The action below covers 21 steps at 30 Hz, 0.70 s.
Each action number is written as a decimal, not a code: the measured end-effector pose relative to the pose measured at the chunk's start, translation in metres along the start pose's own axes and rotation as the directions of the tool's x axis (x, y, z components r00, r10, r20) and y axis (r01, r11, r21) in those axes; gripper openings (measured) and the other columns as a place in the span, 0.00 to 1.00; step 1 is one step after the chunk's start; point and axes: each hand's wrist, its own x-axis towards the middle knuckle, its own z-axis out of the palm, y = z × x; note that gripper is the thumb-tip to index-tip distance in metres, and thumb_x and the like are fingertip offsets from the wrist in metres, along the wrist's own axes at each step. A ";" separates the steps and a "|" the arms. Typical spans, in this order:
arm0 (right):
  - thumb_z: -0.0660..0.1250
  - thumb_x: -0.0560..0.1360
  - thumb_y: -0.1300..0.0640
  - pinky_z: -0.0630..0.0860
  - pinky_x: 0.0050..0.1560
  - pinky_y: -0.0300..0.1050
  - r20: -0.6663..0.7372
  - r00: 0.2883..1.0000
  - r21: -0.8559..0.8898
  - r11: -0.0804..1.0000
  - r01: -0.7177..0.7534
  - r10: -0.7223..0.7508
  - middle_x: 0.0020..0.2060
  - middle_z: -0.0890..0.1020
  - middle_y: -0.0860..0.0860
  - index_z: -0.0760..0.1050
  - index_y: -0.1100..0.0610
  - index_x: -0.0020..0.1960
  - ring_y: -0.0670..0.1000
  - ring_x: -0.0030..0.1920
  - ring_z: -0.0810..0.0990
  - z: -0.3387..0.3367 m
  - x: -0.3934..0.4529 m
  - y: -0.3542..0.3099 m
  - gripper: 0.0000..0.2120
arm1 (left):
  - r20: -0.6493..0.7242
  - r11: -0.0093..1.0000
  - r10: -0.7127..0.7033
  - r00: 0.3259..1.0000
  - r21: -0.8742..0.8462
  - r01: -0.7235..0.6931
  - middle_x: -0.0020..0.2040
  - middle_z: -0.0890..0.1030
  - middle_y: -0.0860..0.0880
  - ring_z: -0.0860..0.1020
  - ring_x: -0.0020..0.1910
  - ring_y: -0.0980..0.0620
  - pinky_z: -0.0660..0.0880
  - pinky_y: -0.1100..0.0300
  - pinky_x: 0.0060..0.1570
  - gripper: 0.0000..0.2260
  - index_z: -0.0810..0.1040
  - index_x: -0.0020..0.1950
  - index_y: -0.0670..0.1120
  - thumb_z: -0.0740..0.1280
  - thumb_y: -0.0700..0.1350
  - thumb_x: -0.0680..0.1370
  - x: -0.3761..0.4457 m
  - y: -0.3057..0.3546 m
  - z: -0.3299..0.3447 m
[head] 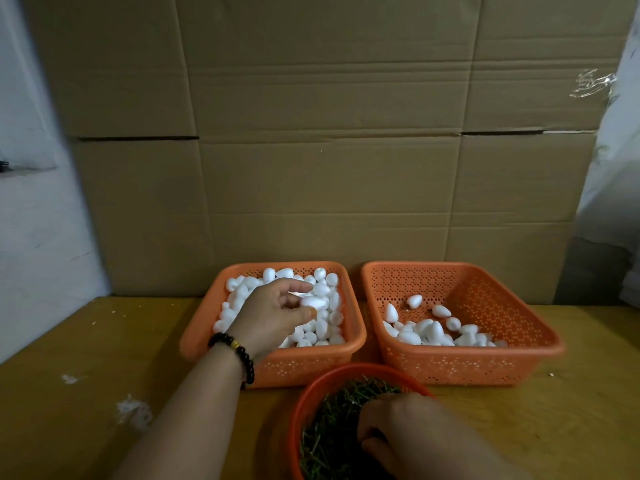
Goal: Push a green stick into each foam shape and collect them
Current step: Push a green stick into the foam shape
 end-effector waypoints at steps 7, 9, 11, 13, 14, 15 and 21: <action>0.63 0.75 0.46 0.76 0.52 0.42 -0.037 0.999 0.000 1.000 0.010 -0.010 0.51 0.78 0.41 0.75 0.45 0.53 0.43 0.51 0.77 -0.002 -0.004 0.000 0.09 | 0.150 0.730 -0.095 0.984 -0.662 0.171 0.41 0.81 0.46 0.78 0.34 0.54 0.78 0.62 0.34 0.14 0.78 0.55 0.38 0.70 0.33 0.69 -0.034 0.001 0.015; 0.62 0.75 0.45 0.75 0.53 0.43 -0.038 0.999 -0.005 1.000 0.016 -0.016 0.52 0.77 0.41 0.75 0.44 0.54 0.43 0.52 0.77 -0.003 -0.004 -0.001 0.10 | 0.217 0.632 -0.120 0.969 -0.735 0.243 0.43 0.80 0.42 0.78 0.35 0.53 0.78 0.61 0.34 0.15 0.78 0.54 0.37 0.70 0.36 0.67 -0.040 0.000 0.017; 0.62 0.75 0.46 0.75 0.54 0.42 -0.037 0.999 -0.008 1.000 0.027 -0.027 0.52 0.77 0.41 0.75 0.44 0.54 0.43 0.53 0.76 -0.005 -0.005 -0.002 0.10 | 0.261 0.543 -0.129 0.957 -0.788 0.289 0.44 0.79 0.41 0.77 0.35 0.52 0.78 0.61 0.32 0.14 0.77 0.54 0.37 0.69 0.36 0.68 -0.044 0.000 0.018; 0.62 0.75 0.45 0.75 0.55 0.42 -0.033 0.999 -0.009 0.999 0.033 -0.034 0.53 0.77 0.41 0.75 0.44 0.55 0.42 0.53 0.76 -0.006 -0.006 -0.003 0.10 | 0.294 0.452 -0.133 0.946 -0.832 0.322 0.45 0.80 0.41 0.78 0.35 0.52 0.79 0.60 0.32 0.14 0.77 0.54 0.37 0.68 0.36 0.68 -0.046 0.003 0.019; 0.62 0.75 0.45 0.75 0.55 0.41 -0.031 0.999 -0.007 0.999 0.034 -0.035 0.53 0.77 0.41 0.76 0.45 0.55 0.41 0.53 0.76 -0.007 -0.006 -0.004 0.10 | 0.310 0.414 -0.129 0.942 -0.846 0.335 0.45 0.81 0.40 0.78 0.35 0.52 0.79 0.60 0.32 0.14 0.78 0.54 0.37 0.68 0.36 0.69 -0.048 0.005 0.018; 0.62 0.75 0.45 0.74 0.55 0.41 -0.029 0.999 -0.004 0.999 0.033 -0.033 0.53 0.77 0.41 0.76 0.45 0.55 0.41 0.53 0.76 -0.008 -0.007 -0.004 0.10 | 0.327 0.383 -0.123 0.937 -0.855 0.349 0.46 0.82 0.39 0.79 0.35 0.51 0.79 0.60 0.32 0.13 0.79 0.54 0.37 0.68 0.37 0.70 -0.049 0.007 0.018; 0.64 0.74 0.43 0.74 0.51 0.39 -0.059 0.998 0.028 1.000 0.012 -0.011 0.49 0.78 0.40 0.75 0.46 0.52 0.40 0.49 0.76 -0.013 -0.009 -0.003 0.10 | 0.441 0.279 -0.052 0.896 -0.855 0.437 0.50 0.82 0.37 0.80 0.38 0.50 0.80 0.59 0.35 0.13 0.84 0.52 0.38 0.68 0.38 0.69 -0.055 0.016 0.020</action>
